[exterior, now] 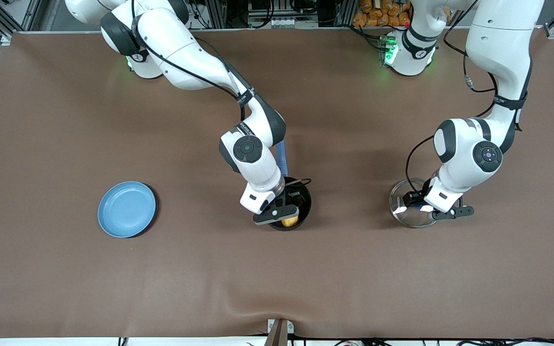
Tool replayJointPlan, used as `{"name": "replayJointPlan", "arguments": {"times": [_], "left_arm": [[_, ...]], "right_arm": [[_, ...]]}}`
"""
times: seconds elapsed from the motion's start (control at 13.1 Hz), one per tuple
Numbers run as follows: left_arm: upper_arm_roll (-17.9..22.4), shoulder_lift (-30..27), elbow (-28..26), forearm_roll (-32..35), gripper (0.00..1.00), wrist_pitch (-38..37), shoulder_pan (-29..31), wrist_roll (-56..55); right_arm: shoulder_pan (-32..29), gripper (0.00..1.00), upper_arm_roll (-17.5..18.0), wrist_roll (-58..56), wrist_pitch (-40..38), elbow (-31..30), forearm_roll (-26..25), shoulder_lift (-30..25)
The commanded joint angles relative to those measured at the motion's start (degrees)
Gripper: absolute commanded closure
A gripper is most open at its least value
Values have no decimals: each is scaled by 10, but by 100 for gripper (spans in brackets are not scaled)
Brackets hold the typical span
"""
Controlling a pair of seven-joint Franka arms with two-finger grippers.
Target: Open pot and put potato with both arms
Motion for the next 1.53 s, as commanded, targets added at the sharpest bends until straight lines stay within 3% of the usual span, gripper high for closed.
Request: {"name": "replayJointPlan", "arguments": {"times": [0.0, 0.23, 0.38, 0.61, 0.76, 0.92, 1.07, 1.22, 1.45], "left_arm": [[-5, 6, 9, -16, 4, 11, 1, 13], [-3, -15, 6, -16, 0, 6, -5, 12], [-3, -50, -1, -14, 0, 0, -7, 7], [-1, -111, 3, -7, 0, -76, 0, 8], [3, -161, 4, -6, 0, -128, 0, 4], [4, -214, 9, 23, 0, -186, 2, -2], [1, -275, 13, 70, 0, -262, 1, -42], [-3, -310, 43, 95, 0, -349, -3, -73], [-11, -318, 143, 95, 0, -487, 0, -74]], "right_arm": [[-3, 30, 2, 12, -8, -9, -14, -12], [-15, 30, 2, 10, -50, -9, -12, -34], [-27, 29, 2, 9, -138, -7, -10, -72], [-68, 25, -2, 10, -290, -11, -14, -143], [-117, 4, -3, 10, -336, -38, -15, -193], [-176, 0, -2, -6, -340, -89, -14, -246], [-226, 0, -1, -99, -343, -121, -14, -290], [-274, 0, -1, -145, -370, -131, -12, -309], [-333, 0, -2, -149, -422, -133, -14, -332]]}}
